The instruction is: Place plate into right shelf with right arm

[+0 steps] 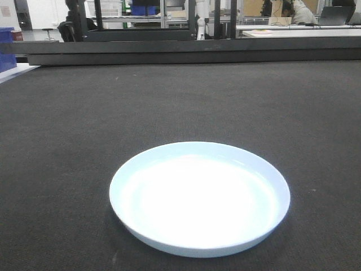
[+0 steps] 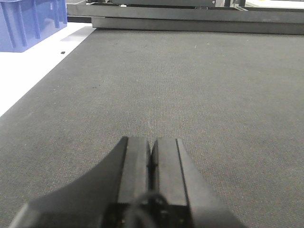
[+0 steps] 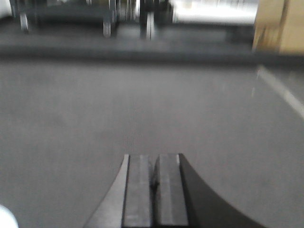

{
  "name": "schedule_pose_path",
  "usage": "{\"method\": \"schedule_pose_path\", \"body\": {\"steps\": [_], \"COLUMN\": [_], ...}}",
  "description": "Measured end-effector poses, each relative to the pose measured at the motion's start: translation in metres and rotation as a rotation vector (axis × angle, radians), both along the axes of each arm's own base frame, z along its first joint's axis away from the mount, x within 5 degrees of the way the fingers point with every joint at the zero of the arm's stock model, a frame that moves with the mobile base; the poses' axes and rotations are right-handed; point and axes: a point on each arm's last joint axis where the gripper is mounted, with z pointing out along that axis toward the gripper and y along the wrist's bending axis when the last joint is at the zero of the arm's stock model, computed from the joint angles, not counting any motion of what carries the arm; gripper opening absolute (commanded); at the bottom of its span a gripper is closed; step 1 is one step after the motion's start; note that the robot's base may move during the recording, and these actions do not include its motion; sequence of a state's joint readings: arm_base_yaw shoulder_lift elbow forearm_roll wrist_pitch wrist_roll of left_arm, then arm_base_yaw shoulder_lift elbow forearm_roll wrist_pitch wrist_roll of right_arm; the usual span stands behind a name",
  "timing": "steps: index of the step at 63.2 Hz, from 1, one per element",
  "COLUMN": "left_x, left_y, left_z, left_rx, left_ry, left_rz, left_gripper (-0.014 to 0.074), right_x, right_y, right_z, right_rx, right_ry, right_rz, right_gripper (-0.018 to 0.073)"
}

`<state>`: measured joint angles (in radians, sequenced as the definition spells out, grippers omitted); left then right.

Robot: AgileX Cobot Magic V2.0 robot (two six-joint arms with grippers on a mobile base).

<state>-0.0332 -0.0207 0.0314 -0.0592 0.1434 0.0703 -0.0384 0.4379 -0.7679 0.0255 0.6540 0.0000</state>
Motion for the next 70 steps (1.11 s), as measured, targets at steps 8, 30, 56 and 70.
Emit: {"method": "schedule_pose_path", "body": {"steps": [8, 30, 56, 70], "left_x": [0.0, 0.0, 0.0, 0.0], "left_y": [0.0, 0.0, 0.0, 0.0], "left_z": [0.0, 0.0, 0.0, 0.0], "left_rx": [0.0, 0.0, 0.0, 0.0], "left_ry": [0.0, 0.0, 0.0, 0.0], "left_rz": [0.0, 0.0, 0.0, 0.0], "left_gripper": [-0.0047, -0.0047, -0.0047, -0.0047], "right_x": [0.03, 0.089, 0.139, 0.171], "right_y": [-0.001, 0.024, 0.103, 0.144], "right_z": [-0.01, -0.065, -0.118, -0.128], "right_rx": [0.013, 0.043, 0.168, 0.149], "right_ry": [0.184, 0.686, 1.043, 1.096], "right_rz": [0.004, 0.119, 0.087, 0.104], "right_gripper": [0.0054, 0.0078, 0.039, 0.039]}}
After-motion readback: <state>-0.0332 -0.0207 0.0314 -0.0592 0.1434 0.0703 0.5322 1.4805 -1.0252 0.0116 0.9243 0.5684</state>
